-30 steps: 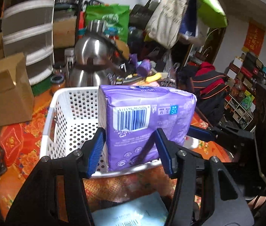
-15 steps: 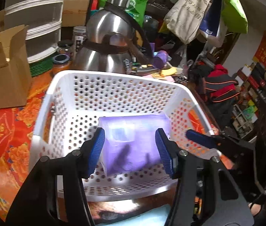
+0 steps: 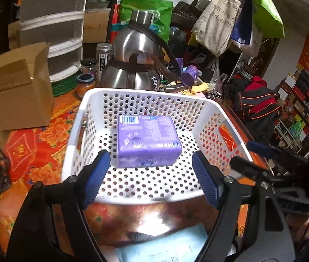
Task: Organize soft objects
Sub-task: 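Carry the purple package into the white basket and open both grippers, then grasp the pink rolled item with the left gripper while the right grasps the black cable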
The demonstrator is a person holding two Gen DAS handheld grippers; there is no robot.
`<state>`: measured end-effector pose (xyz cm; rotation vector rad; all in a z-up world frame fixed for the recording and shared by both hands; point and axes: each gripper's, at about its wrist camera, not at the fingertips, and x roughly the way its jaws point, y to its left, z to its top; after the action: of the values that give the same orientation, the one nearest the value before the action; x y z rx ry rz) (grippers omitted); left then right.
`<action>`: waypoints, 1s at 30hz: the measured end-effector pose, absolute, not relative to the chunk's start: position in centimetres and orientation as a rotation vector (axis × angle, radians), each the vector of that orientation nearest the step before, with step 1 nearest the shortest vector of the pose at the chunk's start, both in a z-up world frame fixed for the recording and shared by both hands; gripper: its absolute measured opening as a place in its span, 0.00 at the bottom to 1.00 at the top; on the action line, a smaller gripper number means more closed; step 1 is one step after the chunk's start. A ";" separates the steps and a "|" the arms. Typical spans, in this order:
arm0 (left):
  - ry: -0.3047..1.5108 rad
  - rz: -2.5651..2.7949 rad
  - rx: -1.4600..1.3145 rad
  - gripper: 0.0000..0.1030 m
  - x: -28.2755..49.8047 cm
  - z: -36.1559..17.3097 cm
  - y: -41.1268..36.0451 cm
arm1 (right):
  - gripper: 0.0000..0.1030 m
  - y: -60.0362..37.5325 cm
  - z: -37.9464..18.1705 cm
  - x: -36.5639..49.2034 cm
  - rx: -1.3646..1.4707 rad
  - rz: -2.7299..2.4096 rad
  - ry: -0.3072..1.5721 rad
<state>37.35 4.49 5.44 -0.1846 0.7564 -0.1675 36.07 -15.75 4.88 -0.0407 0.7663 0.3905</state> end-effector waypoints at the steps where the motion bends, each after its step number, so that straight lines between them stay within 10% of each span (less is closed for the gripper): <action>1: 0.749 -0.166 -0.179 0.73 36.5 5.7 4.5 | 0.69 -16.0 5.1 35.6 -0.035 0.389 0.764; 21: 0.729 -0.046 -0.145 0.83 18.6 -3.0 8.2 | 0.76 -24.9 -3.1 21.3 0.045 0.302 0.801; 27: 0.759 -0.039 -0.153 0.83 19.6 -6.2 9.3 | 0.36 -25.3 -6.1 22.1 0.038 0.321 0.876; 30: 0.758 -0.047 -0.152 0.83 19.9 -6.3 9.2 | 0.31 -25.3 -7.1 22.4 0.057 0.342 0.904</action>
<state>19.89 9.17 -6.32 -0.1520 0.7578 -0.0475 22.43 -25.31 -7.09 0.0575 0.9039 0.3423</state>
